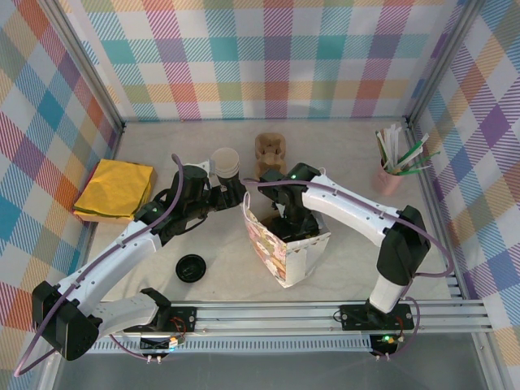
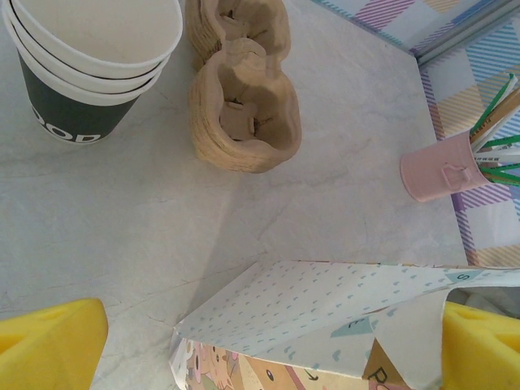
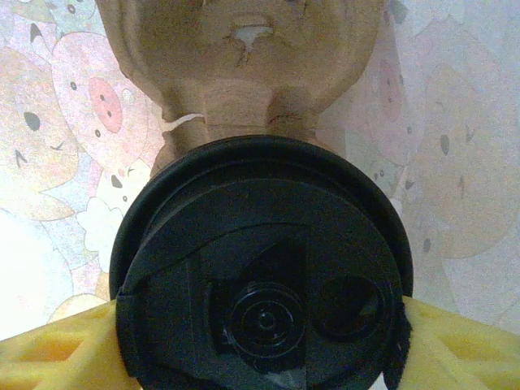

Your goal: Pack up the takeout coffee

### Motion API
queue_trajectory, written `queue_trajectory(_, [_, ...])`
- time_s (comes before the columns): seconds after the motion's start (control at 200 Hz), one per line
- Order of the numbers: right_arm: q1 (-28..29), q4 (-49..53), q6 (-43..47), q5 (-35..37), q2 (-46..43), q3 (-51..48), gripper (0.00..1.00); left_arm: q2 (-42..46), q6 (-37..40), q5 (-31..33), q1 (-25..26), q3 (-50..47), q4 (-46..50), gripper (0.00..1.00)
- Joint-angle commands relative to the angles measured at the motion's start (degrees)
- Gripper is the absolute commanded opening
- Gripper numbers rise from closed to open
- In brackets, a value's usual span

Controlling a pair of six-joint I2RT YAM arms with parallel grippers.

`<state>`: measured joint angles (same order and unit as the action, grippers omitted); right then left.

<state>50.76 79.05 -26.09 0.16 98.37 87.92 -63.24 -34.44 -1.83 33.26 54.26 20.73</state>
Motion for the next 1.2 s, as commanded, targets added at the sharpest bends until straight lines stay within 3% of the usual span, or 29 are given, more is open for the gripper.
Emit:
queue_trajectory(0.0, [0.48, 3.57, -1.25, -0.08, -1.08, -1.69, 0.68, 1.19, 1.08, 2.45, 0.23, 1.2, 2.03, 0.95])
queue_trajectory(1.195, [0.48, 0.96, -1.49, -0.51, -1.74, -5.48, 0.68, 1.26, 1.34, 2.81, 0.23, 1.44, 2.49, 0.95])
